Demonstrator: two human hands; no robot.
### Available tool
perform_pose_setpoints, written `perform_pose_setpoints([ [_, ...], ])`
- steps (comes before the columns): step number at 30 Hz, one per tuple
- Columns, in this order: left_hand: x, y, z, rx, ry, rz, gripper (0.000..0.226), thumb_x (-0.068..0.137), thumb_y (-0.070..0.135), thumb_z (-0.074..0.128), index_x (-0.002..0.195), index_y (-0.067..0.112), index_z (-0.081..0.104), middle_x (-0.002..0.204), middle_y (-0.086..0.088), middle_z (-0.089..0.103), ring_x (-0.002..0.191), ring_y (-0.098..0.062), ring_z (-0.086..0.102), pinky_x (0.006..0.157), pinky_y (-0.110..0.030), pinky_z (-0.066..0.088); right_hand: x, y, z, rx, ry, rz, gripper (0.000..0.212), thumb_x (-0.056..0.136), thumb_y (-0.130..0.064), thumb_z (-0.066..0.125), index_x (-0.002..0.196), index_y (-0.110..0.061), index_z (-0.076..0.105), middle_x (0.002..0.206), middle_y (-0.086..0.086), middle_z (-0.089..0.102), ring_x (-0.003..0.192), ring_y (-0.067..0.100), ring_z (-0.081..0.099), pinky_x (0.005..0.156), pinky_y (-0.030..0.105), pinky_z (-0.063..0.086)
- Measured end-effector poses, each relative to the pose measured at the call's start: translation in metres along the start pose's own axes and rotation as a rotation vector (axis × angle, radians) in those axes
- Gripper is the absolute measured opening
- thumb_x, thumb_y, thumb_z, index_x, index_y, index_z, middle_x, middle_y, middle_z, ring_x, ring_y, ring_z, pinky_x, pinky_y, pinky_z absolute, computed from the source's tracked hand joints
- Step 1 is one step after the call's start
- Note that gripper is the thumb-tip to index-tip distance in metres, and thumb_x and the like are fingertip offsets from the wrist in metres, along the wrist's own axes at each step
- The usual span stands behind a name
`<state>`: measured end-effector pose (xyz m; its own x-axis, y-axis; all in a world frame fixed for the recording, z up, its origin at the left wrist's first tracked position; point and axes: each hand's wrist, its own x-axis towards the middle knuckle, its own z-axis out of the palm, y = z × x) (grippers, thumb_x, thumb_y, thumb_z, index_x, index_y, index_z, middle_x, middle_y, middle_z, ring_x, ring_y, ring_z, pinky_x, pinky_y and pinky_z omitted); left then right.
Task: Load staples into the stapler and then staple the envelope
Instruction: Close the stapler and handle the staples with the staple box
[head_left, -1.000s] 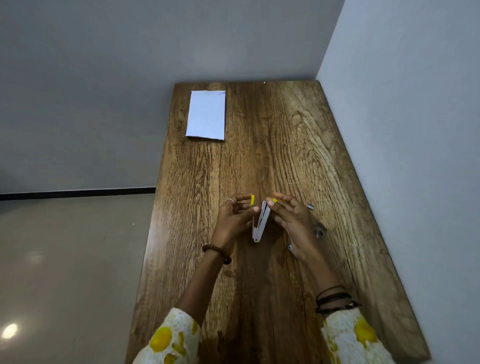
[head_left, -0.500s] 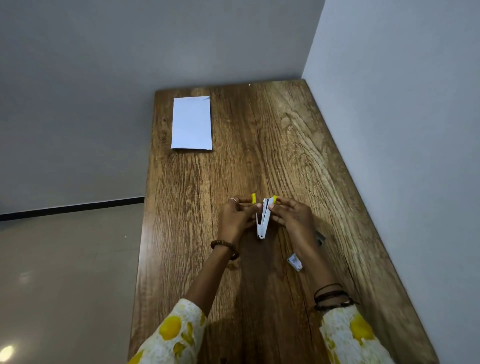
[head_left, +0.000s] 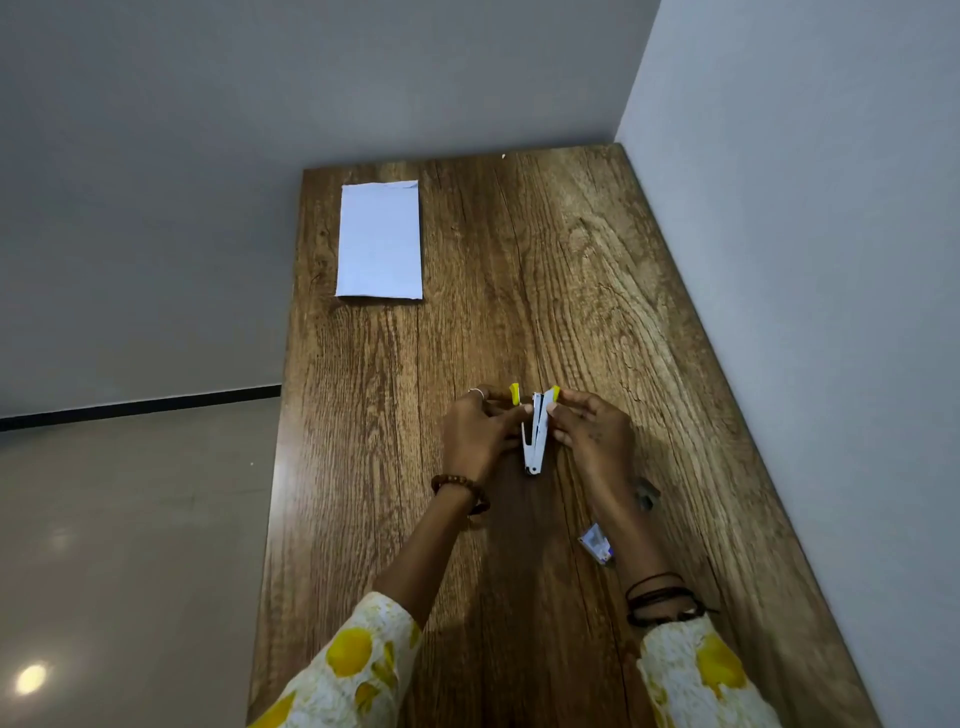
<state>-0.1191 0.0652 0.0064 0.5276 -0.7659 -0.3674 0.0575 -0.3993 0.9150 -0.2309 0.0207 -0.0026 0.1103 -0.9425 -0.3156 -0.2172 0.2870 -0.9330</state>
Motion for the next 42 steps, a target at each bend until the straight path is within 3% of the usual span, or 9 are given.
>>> perform_pose_setpoints([
  [2, 0.001, -0.001, 0.001, 0.025, 0.001, 0.001, 0.022, 0.076, 0.008, 0.071, 0.096, 0.002, 0.062, 0.077, -0.010, 0.067, 0.069, -0.015, 0.066, 0.054, -0.021, 0.057, -0.001, 0.000, 0.000, -0.020, 0.010, -0.008, 0.020, 0.085, -0.004, 0.061, 0.105, -0.002, 0.064, 0.097, 0.013, 0.068, 0.086, 0.022, 0.067, 0.071, 0.025, 0.056],
  [7, -0.002, -0.007, 0.003, 0.121, 0.001, 0.037, 0.032, 0.074, 0.010, 0.073, 0.104, 0.007, 0.063, 0.082, -0.011, 0.070, 0.080, -0.023, 0.068, 0.076, -0.040, 0.058, -0.005, 0.005, -0.002, -0.084, 0.031, -0.026, 0.022, 0.084, -0.005, 0.063, 0.106, -0.003, 0.064, 0.100, 0.017, 0.069, 0.086, 0.025, 0.068, 0.081, 0.042, 0.057],
  [13, -0.010, -0.007, 0.003, 0.169, 0.020, 0.085, 0.043, 0.072, 0.005, 0.074, 0.112, 0.006, 0.061, 0.092, -0.013, 0.071, 0.083, -0.019, 0.066, 0.082, -0.039, 0.055, -0.012, 0.004, -0.004, -0.138, 0.041, -0.066, 0.020, 0.081, -0.007, 0.067, 0.101, -0.009, 0.066, 0.095, 0.010, 0.070, 0.088, 0.021, 0.068, 0.084, 0.048, 0.056],
  [17, -0.012, -0.008, 0.002, 0.178, 0.023, 0.105, 0.045, 0.071, 0.005, 0.074, 0.114, 0.005, 0.059, 0.094, -0.014, 0.070, 0.084, -0.019, 0.065, 0.080, -0.035, 0.055, -0.015, 0.002, -0.005, -0.216, 0.057, -0.124, 0.019, 0.081, -0.005, 0.066, 0.099, -0.010, 0.067, 0.093, 0.008, 0.071, 0.082, 0.015, 0.066, 0.080, 0.042, 0.056],
  [22, -0.012, -0.011, 0.002, 0.202, 0.022, 0.139, 0.050, 0.072, 0.006, 0.074, 0.118, 0.005, 0.056, 0.096, -0.010, 0.069, 0.078, -0.011, 0.061, 0.065, -0.010, 0.049, -0.017, 0.002, -0.005, -0.263, 0.061, -0.179, 0.020, 0.081, -0.004, 0.065, 0.101, -0.008, 0.066, 0.096, 0.009, 0.071, 0.080, 0.012, 0.064, 0.073, 0.027, 0.055],
  [29, -0.033, -0.009, 0.008, 0.386, 0.063, 0.368, 0.052, 0.075, 0.015, 0.072, 0.122, 0.015, 0.051, 0.121, -0.003, 0.050, 0.107, -0.016, 0.053, 0.086, -0.032, 0.051, -0.029, -0.005, -0.011, -0.266, 0.023, -0.220, 0.026, 0.081, 0.000, 0.064, 0.106, -0.008, 0.063, 0.097, 0.006, 0.069, 0.088, 0.015, 0.066, 0.074, 0.017, 0.049],
  [33, -0.059, -0.008, 0.017, 0.397, -0.018, 0.563, 0.041, 0.081, 0.010, 0.065, 0.121, 0.013, 0.055, 0.113, 0.002, 0.051, 0.104, -0.011, 0.051, 0.084, -0.020, 0.048, -0.040, -0.006, -0.035, -0.302, 0.029, -0.253, 0.024, 0.082, -0.002, 0.064, 0.105, -0.009, 0.065, 0.093, 0.001, 0.068, 0.082, 0.008, 0.064, 0.067, 0.002, 0.046],
  [36, -0.078, -0.015, 0.032, 0.503, -0.109, 0.670, 0.038, 0.076, 0.007, 0.069, 0.112, 0.011, 0.058, 0.106, -0.011, 0.060, 0.098, -0.014, 0.052, 0.078, -0.018, 0.041, -0.048, 0.001, -0.063, -0.350, 0.102, -0.275, 0.017, 0.082, -0.004, 0.064, 0.098, -0.010, 0.068, 0.086, 0.000, 0.068, 0.075, 0.008, 0.063, 0.063, 0.002, 0.046],
  [42, -0.099, -0.032, 0.053, 0.597, -0.383, 0.535, 0.060, 0.078, 0.022, 0.069, 0.129, 0.003, 0.045, 0.124, -0.016, 0.052, 0.114, -0.026, 0.047, 0.092, -0.026, 0.037, -0.066, 0.026, -0.106, -0.466, 0.183, -0.231, 0.013, 0.083, -0.003, 0.062, 0.093, -0.008, 0.069, 0.090, 0.005, 0.069, 0.077, 0.010, 0.062, 0.063, -0.004, 0.040],
])
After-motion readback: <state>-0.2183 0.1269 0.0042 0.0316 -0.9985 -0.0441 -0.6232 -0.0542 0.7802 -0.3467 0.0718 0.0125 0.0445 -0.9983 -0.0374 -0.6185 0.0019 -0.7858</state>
